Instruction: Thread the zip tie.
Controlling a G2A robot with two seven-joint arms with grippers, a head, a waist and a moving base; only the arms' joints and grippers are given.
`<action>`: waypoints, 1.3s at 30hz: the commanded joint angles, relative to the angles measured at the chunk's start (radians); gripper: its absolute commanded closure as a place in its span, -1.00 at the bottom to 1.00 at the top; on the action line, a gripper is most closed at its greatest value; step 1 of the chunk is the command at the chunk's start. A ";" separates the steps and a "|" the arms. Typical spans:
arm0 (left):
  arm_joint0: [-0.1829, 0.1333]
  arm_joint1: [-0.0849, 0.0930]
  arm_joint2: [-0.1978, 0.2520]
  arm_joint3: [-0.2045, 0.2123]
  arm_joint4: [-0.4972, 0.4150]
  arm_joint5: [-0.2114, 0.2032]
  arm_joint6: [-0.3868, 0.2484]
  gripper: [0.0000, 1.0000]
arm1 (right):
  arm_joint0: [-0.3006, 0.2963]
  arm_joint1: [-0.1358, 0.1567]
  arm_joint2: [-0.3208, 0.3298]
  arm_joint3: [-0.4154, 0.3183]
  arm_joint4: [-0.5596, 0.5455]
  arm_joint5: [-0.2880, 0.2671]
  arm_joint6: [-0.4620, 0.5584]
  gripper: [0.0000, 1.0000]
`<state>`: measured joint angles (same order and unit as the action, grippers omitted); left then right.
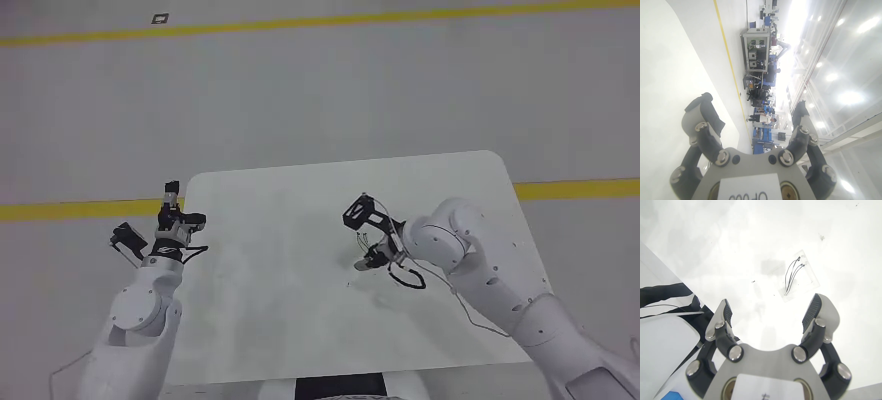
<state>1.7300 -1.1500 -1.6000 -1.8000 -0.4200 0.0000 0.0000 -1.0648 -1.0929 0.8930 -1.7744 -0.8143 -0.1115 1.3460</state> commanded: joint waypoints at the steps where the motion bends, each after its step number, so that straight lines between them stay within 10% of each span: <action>1: 0.000 0.000 0.000 0.000 0.000 0.000 0.000 -1.00 | 0.034 -0.012 -0.033 0.028 -0.002 0.040 0.002 -1.00; 5: 0.000 0.000 0.000 0.000 0.000 0.000 0.000 -1.00 | 0.103 -0.043 -0.109 0.098 0.000 0.132 0.039 -1.00; 16: 0.000 0.000 0.000 0.000 0.000 0.000 0.000 -1.00 | 0.117 -0.051 -0.125 0.103 0.013 0.138 0.029 -1.00; 26: 0.000 0.000 0.000 0.000 0.000 0.000 0.000 -1.00 | 0.266 -0.113 -0.294 0.247 0.074 0.254 0.044 -1.00; 39: 0.000 0.000 0.000 0.000 0.000 0.000 0.000 -1.00 | 0.263 -0.116 -0.313 0.287 0.039 0.271 0.044 -1.00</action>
<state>1.7300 -1.1500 -1.6000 -1.8000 -0.4200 0.0000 0.0000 -0.8034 -1.2068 0.5871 -1.5023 -0.7627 0.1525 1.3899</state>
